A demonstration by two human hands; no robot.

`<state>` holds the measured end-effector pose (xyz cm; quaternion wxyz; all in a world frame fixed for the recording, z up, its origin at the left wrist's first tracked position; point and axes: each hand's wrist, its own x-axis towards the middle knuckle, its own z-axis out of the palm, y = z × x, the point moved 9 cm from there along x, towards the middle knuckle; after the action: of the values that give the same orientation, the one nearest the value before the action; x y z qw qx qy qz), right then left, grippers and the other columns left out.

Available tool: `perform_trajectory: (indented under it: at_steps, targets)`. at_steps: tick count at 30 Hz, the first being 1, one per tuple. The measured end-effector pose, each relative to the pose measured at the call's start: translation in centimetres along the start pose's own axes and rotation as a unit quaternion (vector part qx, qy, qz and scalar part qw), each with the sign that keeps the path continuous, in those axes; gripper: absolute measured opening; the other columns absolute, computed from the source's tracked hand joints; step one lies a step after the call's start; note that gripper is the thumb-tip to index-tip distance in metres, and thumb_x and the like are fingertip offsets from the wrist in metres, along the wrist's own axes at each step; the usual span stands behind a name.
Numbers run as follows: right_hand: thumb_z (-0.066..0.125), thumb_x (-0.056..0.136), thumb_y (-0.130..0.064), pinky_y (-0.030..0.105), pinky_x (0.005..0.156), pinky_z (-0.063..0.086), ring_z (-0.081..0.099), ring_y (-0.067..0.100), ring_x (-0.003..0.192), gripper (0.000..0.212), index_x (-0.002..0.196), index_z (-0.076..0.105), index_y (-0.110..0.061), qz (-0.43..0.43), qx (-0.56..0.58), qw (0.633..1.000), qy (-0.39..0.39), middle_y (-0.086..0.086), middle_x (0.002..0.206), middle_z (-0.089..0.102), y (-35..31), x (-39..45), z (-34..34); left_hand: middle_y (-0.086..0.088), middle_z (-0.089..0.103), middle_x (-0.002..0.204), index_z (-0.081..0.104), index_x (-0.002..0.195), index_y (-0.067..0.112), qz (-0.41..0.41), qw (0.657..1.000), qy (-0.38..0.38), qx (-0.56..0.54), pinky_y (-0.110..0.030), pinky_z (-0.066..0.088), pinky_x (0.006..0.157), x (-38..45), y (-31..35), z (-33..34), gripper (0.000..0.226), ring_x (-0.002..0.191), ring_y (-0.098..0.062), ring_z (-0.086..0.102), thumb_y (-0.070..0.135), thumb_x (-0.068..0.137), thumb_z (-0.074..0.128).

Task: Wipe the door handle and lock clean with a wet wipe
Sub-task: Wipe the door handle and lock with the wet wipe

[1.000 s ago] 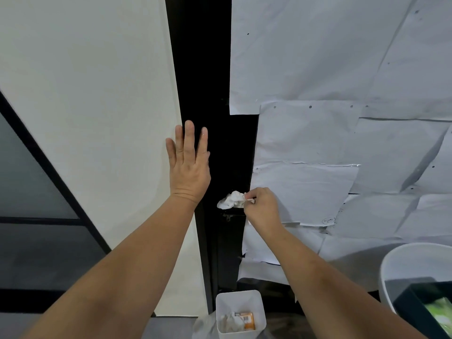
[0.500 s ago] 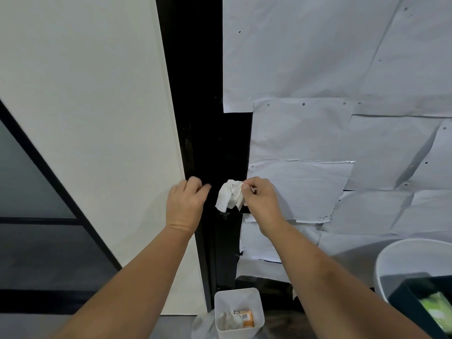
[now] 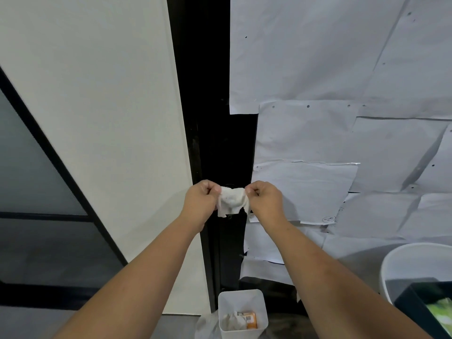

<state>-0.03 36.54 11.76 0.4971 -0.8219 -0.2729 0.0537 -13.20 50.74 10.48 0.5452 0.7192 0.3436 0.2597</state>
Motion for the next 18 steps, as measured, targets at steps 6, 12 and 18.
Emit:
perform_trajectory:
  at_steps: [6, 12, 18]
  targets:
    - [0.043, 0.088, 0.004, 0.023, 0.067, 0.045, 0.064, 0.027, 0.084, 0.033, 0.106, 0.069, -0.006, -0.02, -0.102, 0.993, -0.063, 0.009, 0.095, 0.066, 1.2, -0.4, 0.6, -0.006, 0.06, 0.105, 0.055, 0.103, 0.018, -0.05, 0.995, 0.061, -0.066, -0.037, 0.051, 0.08, -1.1, 0.3, 1.1, 0.026, 0.096, -0.022, 0.058, 0.028, 0.104, 0.031]
    - [0.047, 0.093, -0.008, 0.023, 0.076, 0.042, 0.059, 0.026, 0.096, 0.029, 0.115, 0.067, -0.012, -0.069, -0.178, 0.978, -0.085, 0.011, 0.108, 0.058, 1.8, -0.9, 1.4, 0.003, 0.058, 0.094, 0.052, 0.103, 0.014, 0.045, 0.972, 0.216, -0.086, -0.027, 0.045, 0.082, -3.8, 0.9, -2.4, 0.024, 0.091, -0.013, 0.057, 0.028, 0.105, 0.032]
    - [0.048, 0.093, -0.01, 0.023, 0.077, 0.043, 0.058, 0.024, 0.097, 0.028, 0.113, 0.067, -0.014, -0.081, -0.185, 0.975, -0.091, 0.01, 0.106, 0.059, 1.8, -1.0, 1.4, -0.001, 0.061, 0.103, 0.058, 0.111, 0.017, -0.038, 0.99, 0.084, -0.109, -0.028, 0.051, 0.079, -1.8, -4.0, 2.1, 0.022, 0.094, -0.016, 0.059, 0.022, 0.104, 0.037]
